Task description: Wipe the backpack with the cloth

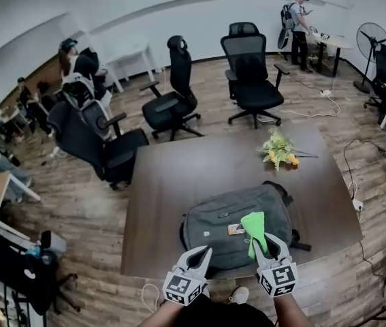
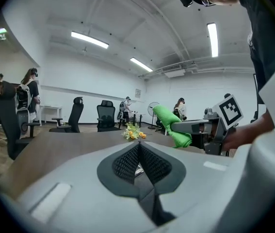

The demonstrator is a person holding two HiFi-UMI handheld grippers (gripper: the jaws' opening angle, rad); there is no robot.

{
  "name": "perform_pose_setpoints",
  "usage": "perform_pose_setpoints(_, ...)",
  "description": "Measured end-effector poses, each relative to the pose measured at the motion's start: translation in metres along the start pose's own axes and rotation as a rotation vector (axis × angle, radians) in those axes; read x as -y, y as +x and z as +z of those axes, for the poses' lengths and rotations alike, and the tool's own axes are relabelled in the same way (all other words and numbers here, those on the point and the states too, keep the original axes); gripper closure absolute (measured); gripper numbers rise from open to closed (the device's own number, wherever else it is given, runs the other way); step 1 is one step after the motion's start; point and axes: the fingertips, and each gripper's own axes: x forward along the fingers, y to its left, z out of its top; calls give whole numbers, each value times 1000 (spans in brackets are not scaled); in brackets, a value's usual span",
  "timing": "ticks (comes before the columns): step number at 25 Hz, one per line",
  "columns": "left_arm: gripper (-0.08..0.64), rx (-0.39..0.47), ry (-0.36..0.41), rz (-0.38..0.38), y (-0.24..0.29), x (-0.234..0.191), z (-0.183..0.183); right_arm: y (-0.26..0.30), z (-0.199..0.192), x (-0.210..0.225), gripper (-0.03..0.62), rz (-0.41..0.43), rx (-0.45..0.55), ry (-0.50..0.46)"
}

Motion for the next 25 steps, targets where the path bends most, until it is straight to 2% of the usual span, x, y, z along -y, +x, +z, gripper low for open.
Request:
perform_pose_setpoints(4,540,-1,-11,68,-14,-27,-1,26,6,-18,495,70,-1,21)
perform_pose_setpoints(6,540,4,-23,89,-19,-43,1,39,8,-22,495,76,-3,50)
perform_pose_setpoints(12,540,59,-40,114,-25,-80,16,80,0,-36,494,58,-42,63)
perform_pose_setpoints(16,540,61,-53,127,-27,-103,11,105,-8,-53,494,97,-77,96)
perform_pose_setpoints(25,540,42,-80,160,-29,-135,-7,160,-51,-84,494,130,-217,45)
